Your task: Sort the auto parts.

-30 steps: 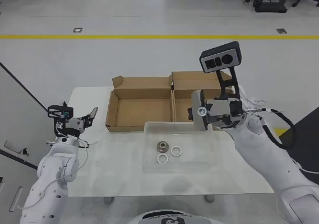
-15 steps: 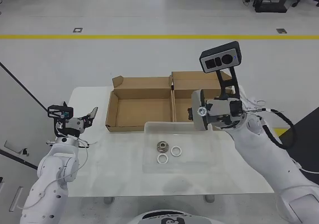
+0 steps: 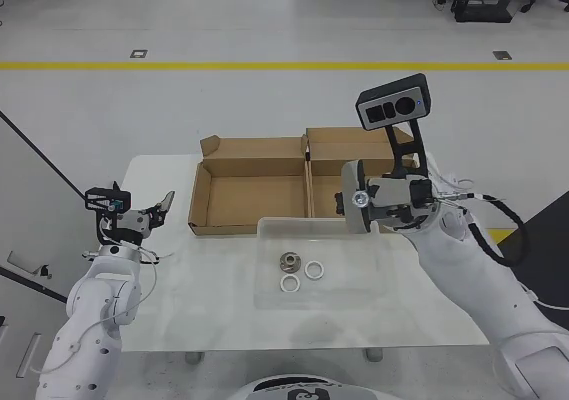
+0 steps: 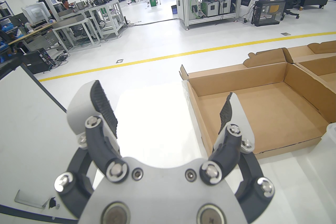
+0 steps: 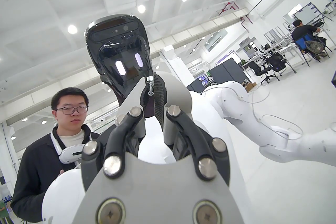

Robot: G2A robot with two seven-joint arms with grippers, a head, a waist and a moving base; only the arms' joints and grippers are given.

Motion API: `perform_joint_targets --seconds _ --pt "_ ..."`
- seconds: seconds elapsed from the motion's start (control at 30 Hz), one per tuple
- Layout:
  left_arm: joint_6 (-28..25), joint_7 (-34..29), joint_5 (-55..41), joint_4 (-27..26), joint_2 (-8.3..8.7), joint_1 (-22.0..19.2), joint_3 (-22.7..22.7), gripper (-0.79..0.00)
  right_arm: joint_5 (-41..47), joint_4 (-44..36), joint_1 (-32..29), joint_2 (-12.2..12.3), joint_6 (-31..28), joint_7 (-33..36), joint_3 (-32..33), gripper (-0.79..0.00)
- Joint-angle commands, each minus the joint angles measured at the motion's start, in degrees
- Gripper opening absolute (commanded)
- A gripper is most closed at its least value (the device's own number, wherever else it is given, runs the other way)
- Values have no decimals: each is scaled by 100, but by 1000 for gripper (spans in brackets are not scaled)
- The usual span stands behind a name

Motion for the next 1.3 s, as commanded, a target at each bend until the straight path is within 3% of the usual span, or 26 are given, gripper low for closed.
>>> perform_joint_targets --seconds 0.0,0.2,0.53,0.77,0.93,1.27 --pt "0 0 0 0 0 0 0 0 0 0 0 0 0 0 0 -785" --pt "0 0 0 0 0 0 0 0 -352 56 -279 56 101 -173 349 -785" --pt "0 0 0 0 0 0 0 0 -885 170 -1540 419 1039 728 2567 -785" --pt "0 0 0 0 0 0 0 0 -2261 763 -1530 666 1969 1655 3726 -785" --pt "0 0 0 0 0 0 0 0 -3394 1339 -963 799 2122 2477 3750 -785" --pt "0 0 0 0 0 0 0 0 -5349 2496 457 1071 1359 2477 2358 -785"
